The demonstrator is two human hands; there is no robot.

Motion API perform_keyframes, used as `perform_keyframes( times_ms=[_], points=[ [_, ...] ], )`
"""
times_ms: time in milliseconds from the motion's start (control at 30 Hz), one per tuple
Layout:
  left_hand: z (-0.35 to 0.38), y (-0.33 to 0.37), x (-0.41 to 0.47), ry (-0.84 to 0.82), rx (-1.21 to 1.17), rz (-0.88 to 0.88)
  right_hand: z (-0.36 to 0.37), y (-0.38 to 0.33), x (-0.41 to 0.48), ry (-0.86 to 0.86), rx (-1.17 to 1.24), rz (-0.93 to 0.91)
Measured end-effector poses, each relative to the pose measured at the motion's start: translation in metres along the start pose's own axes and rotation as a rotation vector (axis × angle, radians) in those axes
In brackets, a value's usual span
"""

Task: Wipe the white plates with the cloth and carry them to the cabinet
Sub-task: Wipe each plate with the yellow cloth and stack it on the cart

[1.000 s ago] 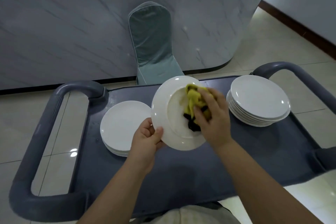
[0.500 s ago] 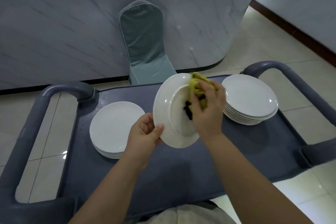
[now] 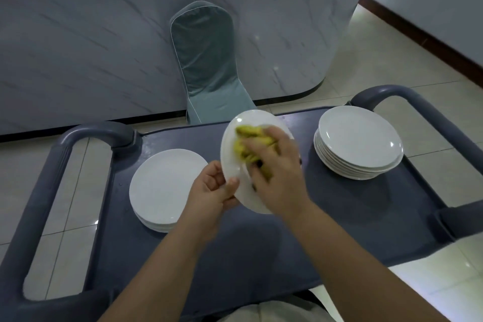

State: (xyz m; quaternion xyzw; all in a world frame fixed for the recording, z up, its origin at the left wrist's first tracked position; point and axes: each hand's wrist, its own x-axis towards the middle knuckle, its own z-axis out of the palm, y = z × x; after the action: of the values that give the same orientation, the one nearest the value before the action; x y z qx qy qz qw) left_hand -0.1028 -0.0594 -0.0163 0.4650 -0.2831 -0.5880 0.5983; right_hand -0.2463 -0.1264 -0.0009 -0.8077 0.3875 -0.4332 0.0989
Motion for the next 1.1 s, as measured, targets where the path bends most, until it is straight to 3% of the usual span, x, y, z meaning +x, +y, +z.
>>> perform_keyframes(
  times_ms=[100, 167, 300, 367, 567, 700, 767, 867, 933, 1033, 1100],
  points=[
    [-0.013, 0.005, 0.002, 0.056, -0.144, -0.010, -0.010, 0.017, -0.041, -0.148, -0.025, -0.206],
    [-0.020, 0.005, -0.002, 0.049, -0.142, -0.032, -0.032, 0.051, -0.060, -0.127, -0.052, -0.199],
    [-0.017, -0.003, -0.011, -0.072, -0.022, -0.091, -0.054, 0.103, -0.033, 0.104, -0.086, 0.205],
    [-0.012, -0.005, -0.012, -0.094, 0.061, -0.085, -0.049, 0.098, 0.000, 0.143, -0.088, 0.279],
    [-0.010, 0.002, -0.007, -0.079, 0.268, -0.007, -0.028, 0.041, 0.022, -0.080, -0.106, -0.082],
    [-0.003, -0.006, -0.009, -0.025, 0.256, -0.019, -0.020, 0.021, 0.025, -0.301, -0.088, -0.361],
    [-0.005, -0.008, -0.012, 0.006, 0.256, -0.025, -0.022, 0.029, 0.036, -0.370, -0.087, -0.332],
    [-0.009, -0.007, -0.011, 0.024, 0.256, -0.013, -0.023, 0.034, 0.048, -0.265, -0.061, -0.007],
    [-0.009, -0.005, -0.008, 0.023, 0.231, -0.005, -0.014, 0.021, 0.037, -0.284, -0.047, -0.096],
    [-0.009, -0.003, -0.006, 0.045, 0.164, 0.002, -0.001, 0.002, 0.010, -0.426, 0.033, -0.438],
    [-0.011, -0.004, -0.006, 0.043, 0.181, 0.001, 0.000, 0.009, 0.018, -0.419, 0.042, -0.435]
  ],
)
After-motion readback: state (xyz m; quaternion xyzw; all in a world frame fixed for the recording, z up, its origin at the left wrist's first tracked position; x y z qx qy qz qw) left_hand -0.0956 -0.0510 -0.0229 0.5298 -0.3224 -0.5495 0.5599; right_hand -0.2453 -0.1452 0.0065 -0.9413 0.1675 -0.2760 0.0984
